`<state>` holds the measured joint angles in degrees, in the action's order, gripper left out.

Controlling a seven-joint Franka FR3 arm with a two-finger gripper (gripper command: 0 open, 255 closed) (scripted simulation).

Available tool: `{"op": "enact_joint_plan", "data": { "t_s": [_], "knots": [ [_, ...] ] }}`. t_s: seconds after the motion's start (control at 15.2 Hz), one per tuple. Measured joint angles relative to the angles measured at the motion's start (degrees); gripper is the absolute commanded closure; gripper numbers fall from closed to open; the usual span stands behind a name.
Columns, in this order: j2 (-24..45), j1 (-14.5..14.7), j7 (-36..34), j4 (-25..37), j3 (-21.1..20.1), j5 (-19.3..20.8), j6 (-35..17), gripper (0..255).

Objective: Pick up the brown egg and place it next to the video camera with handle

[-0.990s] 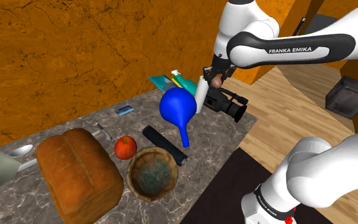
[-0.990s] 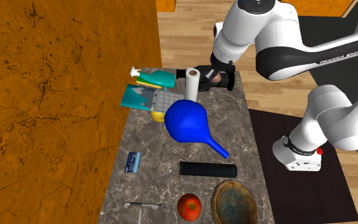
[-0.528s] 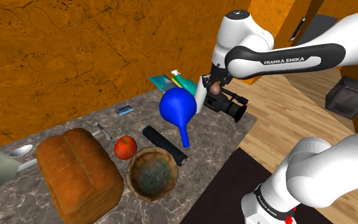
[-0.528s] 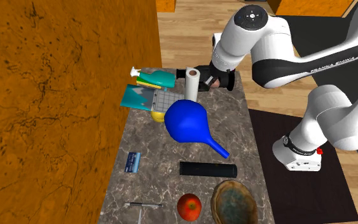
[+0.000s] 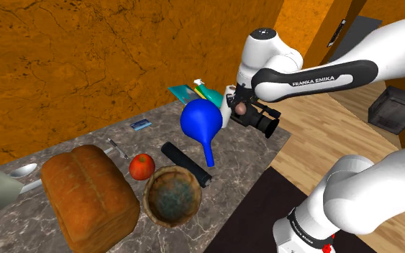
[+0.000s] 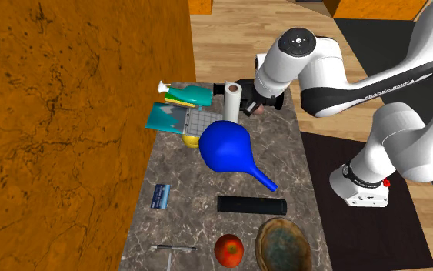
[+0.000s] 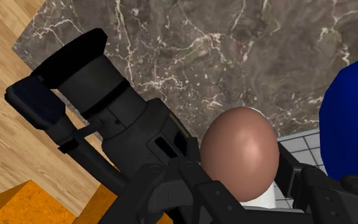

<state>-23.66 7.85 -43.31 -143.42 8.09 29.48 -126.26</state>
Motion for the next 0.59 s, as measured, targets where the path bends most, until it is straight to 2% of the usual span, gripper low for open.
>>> {"op": "enact_joint_plan", "data": {
  "t_s": [0.59],
  "knots": [
    [3.8, -0.9, -3.6, -4.0, 0.3, 2.8, -7.3, 255]
  ]
}}
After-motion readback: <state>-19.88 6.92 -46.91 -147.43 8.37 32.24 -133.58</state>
